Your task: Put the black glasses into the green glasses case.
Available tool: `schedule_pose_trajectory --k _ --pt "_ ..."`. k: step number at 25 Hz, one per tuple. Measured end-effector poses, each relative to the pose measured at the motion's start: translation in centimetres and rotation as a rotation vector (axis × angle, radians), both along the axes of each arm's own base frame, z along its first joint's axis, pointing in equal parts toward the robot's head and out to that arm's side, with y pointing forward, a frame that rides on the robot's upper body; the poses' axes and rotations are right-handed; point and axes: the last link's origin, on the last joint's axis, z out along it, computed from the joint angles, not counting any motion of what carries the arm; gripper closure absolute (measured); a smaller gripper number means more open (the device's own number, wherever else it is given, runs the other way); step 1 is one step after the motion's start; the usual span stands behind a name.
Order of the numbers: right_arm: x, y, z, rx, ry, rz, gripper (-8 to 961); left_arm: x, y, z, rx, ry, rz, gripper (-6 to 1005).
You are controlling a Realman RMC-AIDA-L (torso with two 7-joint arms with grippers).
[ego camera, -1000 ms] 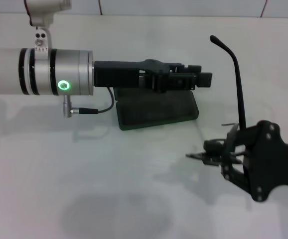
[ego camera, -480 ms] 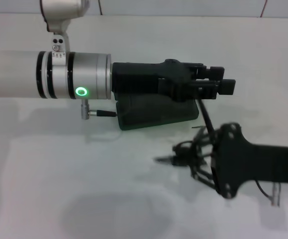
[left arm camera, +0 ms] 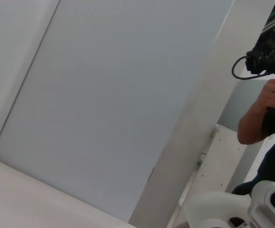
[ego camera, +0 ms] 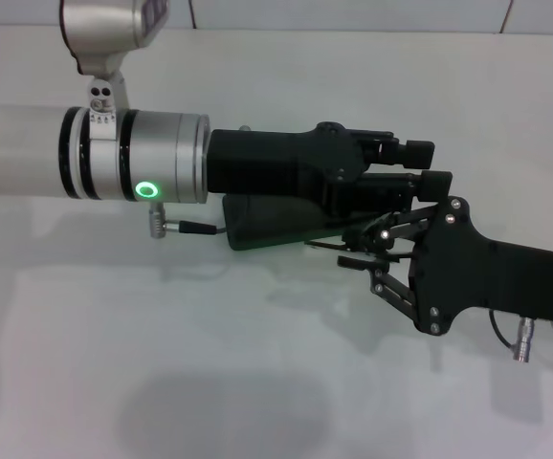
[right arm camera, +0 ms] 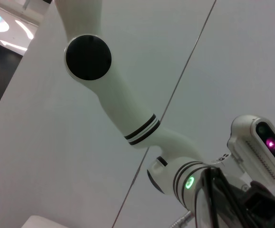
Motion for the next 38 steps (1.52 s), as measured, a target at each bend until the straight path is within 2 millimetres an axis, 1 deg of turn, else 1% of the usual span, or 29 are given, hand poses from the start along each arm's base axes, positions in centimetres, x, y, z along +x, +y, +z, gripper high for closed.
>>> schedule_pose_trajectory --k 3,6,8,11,14,17,20,25,30,38 --pt "0.1 0.1 -0.1 0.003 -0.007 -0.007 836 -0.3 0.2 0.0 0.021 0.008 0.007 439" --pt "0.8 0.6 -0.6 0.035 -0.057 -0.048 836 -1.2 1.1 0.7 0.105 -0.018 0.074 439" --pt "1.3 1.5 -0.9 0.080 -0.106 -0.091 836 -2.2 1.6 1.7 0.185 -0.053 0.125 439" --pt "1.6 3.1 -1.0 0.154 -0.154 -0.159 837 -3.4 1.8 2.8 0.263 -0.097 0.173 439" --pt "1.1 5.3 -1.6 0.215 -0.225 -0.252 837 -4.0 1.8 3.4 0.290 -0.110 0.197 440" --pt "0.1 6.4 -2.8 0.239 -0.310 -0.280 837 -4.2 1.7 3.5 0.297 -0.109 0.200 440" --pt "-1.2 6.5 -4.5 0.273 -0.407 -0.254 836 -4.3 1.7 3.5 0.301 -0.107 0.201 440" --pt "-2.6 6.3 -6.5 0.354 -0.535 -0.231 821 -4.2 1.9 3.3 0.306 -0.098 0.198 440" --pt "-3.4 6.2 -6.8 0.377 -0.550 -0.218 795 -4.4 1.9 3.1 0.307 -0.087 0.208 439" --pt "-3.4 5.8 -7.3 0.366 -0.562 -0.199 754 -4.4 1.9 3.0 0.307 -0.087 0.210 439"
